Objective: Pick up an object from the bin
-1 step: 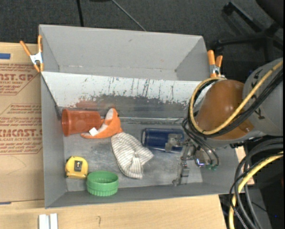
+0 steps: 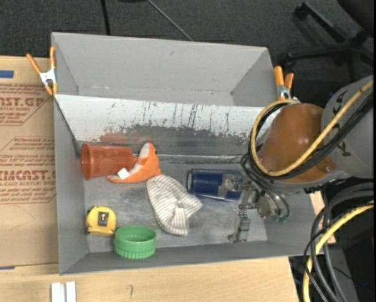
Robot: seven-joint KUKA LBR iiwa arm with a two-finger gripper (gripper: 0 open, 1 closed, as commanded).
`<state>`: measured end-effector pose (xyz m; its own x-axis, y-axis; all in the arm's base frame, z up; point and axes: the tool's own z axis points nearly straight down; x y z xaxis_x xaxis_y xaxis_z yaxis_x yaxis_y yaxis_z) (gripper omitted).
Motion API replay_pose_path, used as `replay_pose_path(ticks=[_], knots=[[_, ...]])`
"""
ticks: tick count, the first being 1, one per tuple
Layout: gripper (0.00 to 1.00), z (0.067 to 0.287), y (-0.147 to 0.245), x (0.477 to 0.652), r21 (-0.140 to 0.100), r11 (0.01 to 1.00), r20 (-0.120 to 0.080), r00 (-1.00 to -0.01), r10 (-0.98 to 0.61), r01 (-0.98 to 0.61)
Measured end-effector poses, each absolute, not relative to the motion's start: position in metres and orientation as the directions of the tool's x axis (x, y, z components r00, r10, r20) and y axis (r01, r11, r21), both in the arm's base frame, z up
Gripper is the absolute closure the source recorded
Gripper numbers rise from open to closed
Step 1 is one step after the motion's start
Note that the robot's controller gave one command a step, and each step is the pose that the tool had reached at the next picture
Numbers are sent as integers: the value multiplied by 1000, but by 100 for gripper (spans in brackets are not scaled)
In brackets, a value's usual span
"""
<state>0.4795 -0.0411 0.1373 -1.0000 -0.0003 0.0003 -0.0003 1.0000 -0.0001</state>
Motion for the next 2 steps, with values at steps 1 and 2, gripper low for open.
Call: replay_pose_path(ticks=[1,2], knots=[[0,96,-13,540,0,1000,-11,-1000,-3,-3],[100,71,2,548,0,999,-1,-999,-42,-42]])
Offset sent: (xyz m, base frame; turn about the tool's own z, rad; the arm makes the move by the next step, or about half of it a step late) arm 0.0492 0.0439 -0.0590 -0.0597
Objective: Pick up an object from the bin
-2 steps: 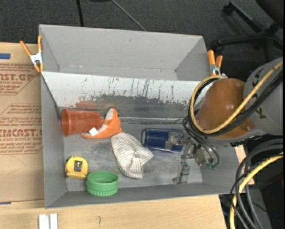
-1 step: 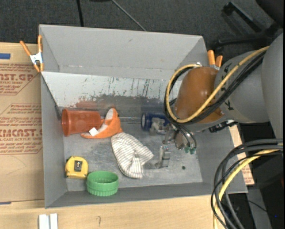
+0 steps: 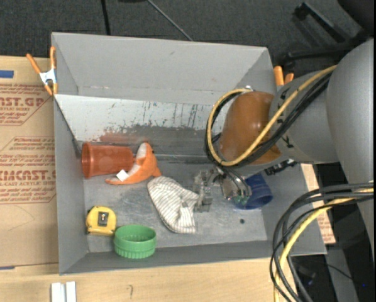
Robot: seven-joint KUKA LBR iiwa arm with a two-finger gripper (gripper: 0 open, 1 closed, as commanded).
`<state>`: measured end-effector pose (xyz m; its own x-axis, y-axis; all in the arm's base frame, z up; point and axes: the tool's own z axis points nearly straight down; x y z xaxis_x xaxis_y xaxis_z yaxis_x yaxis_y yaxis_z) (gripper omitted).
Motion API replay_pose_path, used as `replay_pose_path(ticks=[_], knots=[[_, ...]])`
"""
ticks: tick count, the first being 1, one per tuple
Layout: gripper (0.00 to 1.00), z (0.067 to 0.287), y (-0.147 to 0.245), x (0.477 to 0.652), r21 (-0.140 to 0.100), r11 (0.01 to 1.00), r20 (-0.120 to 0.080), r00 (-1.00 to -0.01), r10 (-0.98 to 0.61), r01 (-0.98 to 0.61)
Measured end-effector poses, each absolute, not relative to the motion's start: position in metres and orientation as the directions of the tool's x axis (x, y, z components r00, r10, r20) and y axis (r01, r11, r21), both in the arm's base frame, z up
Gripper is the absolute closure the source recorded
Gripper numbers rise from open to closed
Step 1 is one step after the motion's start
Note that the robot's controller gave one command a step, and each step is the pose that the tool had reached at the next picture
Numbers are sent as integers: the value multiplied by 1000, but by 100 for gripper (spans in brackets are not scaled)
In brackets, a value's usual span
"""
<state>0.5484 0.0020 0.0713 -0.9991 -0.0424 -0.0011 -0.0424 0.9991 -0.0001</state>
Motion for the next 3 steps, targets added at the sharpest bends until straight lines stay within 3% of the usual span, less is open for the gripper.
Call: replay_pose_path(ticks=[1,2,3], knots=[[100,72,2,545,0,999,-1,-999,-45,-45],[100,71,21,530,0,1000,0,-1000,-29,-29],[100,109,42,532,1,999,8,-999,-47,-47]])
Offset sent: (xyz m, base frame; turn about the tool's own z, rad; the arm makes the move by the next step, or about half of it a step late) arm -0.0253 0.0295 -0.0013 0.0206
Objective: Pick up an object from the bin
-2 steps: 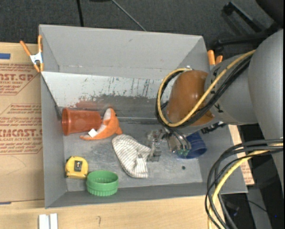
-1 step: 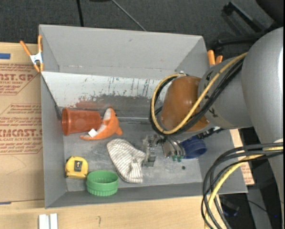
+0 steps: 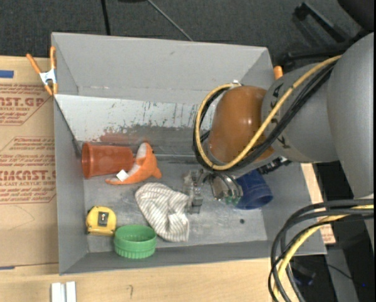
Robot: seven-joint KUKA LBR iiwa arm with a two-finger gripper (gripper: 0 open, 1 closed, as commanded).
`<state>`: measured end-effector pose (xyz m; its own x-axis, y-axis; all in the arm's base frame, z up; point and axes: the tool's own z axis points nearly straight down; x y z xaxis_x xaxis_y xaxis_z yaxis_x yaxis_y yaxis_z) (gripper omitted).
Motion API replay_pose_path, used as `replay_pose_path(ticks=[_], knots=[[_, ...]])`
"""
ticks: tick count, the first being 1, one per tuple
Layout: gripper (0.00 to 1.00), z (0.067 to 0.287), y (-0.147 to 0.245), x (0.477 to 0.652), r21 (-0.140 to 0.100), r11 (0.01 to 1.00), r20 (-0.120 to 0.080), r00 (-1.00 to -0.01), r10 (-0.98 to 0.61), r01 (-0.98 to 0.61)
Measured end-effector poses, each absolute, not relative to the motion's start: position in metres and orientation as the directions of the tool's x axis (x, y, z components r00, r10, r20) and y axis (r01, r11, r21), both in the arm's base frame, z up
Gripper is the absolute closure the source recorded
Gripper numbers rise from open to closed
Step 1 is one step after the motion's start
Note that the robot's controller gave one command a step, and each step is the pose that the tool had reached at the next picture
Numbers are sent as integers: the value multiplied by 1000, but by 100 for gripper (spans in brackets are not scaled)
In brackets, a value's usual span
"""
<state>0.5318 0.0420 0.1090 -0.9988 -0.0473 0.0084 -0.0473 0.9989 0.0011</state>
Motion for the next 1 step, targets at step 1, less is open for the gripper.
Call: replay_pose_path(ticks=[1], knots=[[100,157,39,542,2,1000,-1,-1000,19,19]])
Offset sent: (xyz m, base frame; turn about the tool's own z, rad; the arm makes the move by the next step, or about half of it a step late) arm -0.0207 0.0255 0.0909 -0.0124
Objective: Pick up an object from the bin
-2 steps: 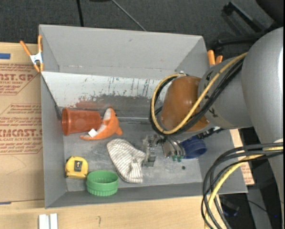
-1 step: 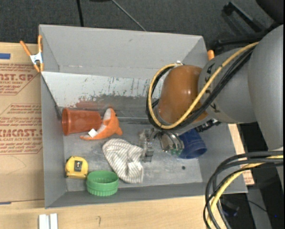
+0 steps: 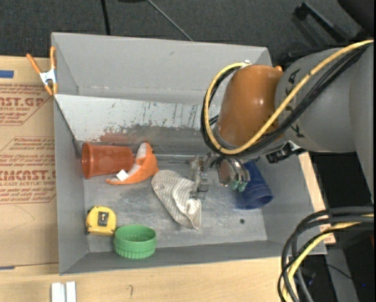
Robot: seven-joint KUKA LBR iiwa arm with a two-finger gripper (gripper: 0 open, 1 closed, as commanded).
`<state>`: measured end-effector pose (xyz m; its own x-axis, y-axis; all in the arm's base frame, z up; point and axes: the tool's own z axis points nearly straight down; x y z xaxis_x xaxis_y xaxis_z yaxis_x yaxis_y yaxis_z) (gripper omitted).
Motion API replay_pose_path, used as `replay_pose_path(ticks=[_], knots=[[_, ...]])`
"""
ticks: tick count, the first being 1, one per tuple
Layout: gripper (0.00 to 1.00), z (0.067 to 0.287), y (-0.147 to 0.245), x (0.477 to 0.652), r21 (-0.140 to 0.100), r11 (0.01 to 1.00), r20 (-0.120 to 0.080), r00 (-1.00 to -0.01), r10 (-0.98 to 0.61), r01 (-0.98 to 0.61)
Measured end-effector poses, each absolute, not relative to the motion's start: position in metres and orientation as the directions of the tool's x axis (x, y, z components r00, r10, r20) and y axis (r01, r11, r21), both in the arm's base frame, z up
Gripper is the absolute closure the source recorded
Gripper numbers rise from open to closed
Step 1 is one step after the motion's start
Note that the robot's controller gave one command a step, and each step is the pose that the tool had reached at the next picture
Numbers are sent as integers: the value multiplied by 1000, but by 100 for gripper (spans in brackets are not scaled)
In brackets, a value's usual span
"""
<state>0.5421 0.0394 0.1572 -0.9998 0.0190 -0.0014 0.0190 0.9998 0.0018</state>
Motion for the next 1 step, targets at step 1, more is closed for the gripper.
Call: replay_pose_path(ticks=[1], knots=[[100,200,68,511,0,998,-1,-998,-61,-61]])
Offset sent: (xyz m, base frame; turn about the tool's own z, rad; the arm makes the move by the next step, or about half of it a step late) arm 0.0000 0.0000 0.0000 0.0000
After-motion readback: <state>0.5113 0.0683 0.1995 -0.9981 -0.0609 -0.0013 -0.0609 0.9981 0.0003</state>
